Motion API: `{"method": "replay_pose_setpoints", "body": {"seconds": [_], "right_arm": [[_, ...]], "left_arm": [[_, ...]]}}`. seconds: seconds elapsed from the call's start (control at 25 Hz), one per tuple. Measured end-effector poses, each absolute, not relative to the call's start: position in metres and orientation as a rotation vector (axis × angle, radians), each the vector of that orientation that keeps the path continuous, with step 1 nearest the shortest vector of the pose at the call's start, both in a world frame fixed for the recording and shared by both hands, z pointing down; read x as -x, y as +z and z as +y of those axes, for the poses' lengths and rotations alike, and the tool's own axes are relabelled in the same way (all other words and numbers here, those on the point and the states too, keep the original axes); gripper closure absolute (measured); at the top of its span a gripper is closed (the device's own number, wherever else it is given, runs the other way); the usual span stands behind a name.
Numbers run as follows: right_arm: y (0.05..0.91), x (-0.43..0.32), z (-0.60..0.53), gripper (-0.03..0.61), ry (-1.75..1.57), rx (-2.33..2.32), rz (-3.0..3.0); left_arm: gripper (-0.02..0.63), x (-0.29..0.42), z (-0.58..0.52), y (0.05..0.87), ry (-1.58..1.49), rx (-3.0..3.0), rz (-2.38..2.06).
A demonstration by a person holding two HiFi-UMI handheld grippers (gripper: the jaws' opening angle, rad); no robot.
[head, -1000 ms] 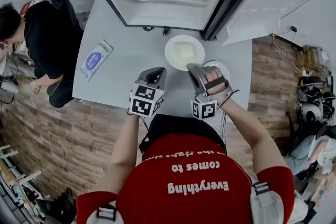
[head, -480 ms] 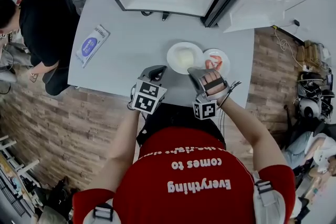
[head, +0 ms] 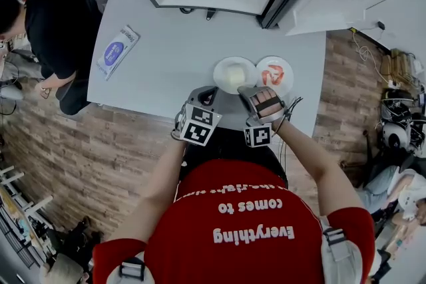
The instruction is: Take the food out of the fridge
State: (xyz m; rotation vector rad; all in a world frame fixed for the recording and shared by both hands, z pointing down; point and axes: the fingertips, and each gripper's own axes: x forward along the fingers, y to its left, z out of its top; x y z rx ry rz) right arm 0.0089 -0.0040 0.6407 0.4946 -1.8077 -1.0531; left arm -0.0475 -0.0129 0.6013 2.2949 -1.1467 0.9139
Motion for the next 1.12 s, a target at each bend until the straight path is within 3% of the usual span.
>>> {"method": "replay_pose_setpoints", "body": {"seconds": [0.56, 1.12], "right_arm": [[0.677, 0.018, -0.006, 0.543, -0.901, -0.374, -1.841], [0.691, 0.016, 0.009, 0.499, -0.300, -0.258, -1.978]], "left_arm": [[0.609, 0.046, -0.005, 0.623, 0.958, -2.248, -1.091], [0.609, 0.057, -0.004, 0.629, 0.926, -2.204, -1.062]]}}
